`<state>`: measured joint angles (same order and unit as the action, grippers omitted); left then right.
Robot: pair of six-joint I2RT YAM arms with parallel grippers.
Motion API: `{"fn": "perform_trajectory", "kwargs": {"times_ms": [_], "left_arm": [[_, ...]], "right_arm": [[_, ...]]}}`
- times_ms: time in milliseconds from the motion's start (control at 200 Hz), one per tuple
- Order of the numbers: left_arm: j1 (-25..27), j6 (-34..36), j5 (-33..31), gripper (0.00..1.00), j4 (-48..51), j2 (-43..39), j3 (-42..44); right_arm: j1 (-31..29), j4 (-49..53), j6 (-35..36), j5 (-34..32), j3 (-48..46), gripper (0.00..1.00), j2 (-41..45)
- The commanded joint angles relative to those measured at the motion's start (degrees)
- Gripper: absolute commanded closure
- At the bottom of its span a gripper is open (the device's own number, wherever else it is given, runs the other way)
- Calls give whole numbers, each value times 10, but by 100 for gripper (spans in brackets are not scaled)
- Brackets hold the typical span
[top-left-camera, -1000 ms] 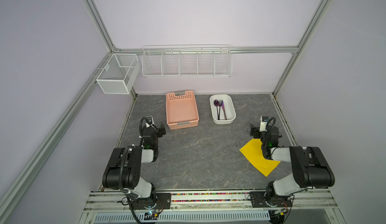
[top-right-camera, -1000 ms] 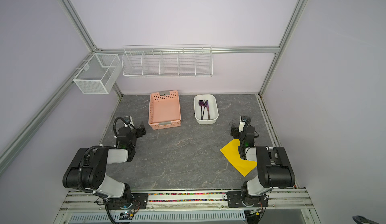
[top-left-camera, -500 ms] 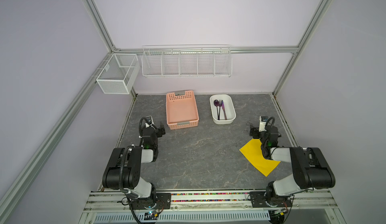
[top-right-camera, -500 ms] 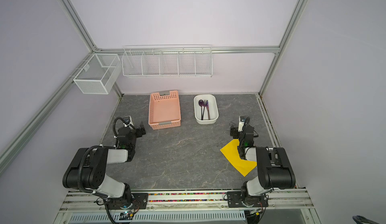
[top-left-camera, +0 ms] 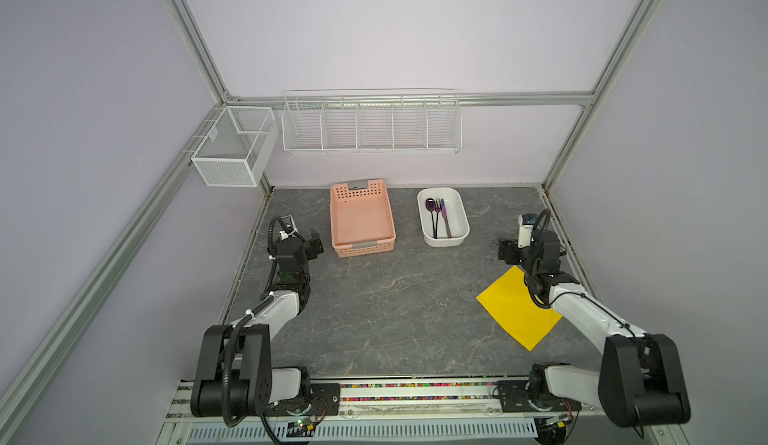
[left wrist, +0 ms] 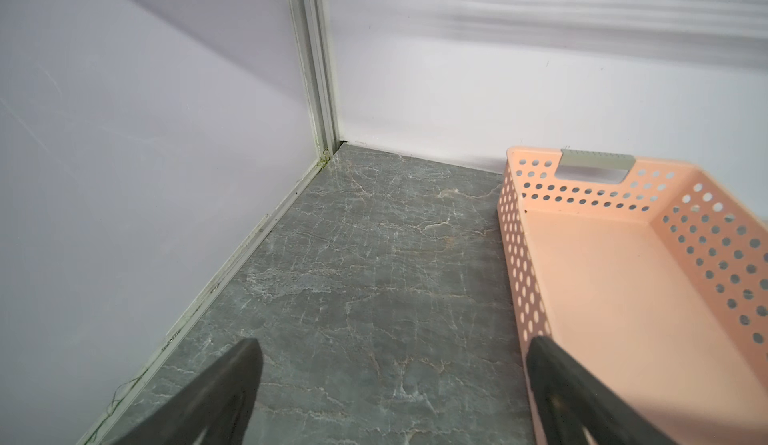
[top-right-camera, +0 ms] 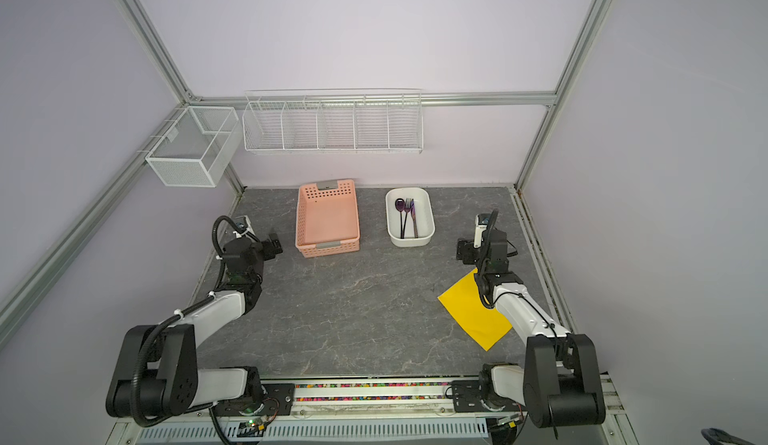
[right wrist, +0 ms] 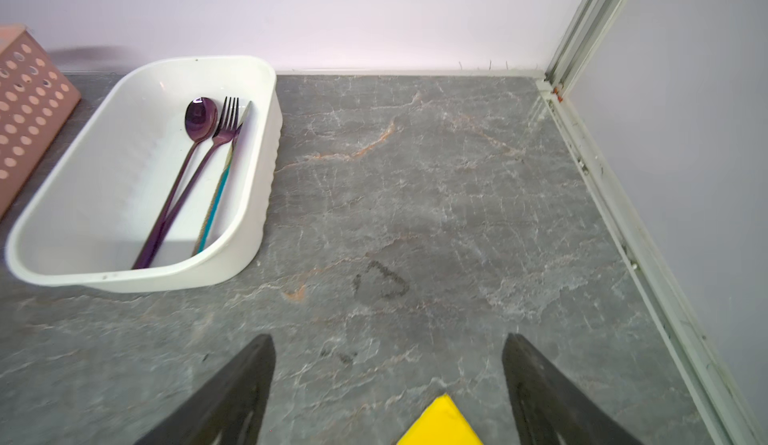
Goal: Place the utensils on the paper napkin and roll it up
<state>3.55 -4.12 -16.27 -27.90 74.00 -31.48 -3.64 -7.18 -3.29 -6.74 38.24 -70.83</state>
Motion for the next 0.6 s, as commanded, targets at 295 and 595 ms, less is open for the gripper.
{"fn": "perform_trajectory", "kwargs": {"times_ms": [295,595], "left_arm": [[4,-189,116,1,413,-122,-168],[4,-121,272,0,584,-101,-319]], "right_arm": [[-19,345,-177,148,67,5,29],[-41,413,-200,228,65,2,9]]}}
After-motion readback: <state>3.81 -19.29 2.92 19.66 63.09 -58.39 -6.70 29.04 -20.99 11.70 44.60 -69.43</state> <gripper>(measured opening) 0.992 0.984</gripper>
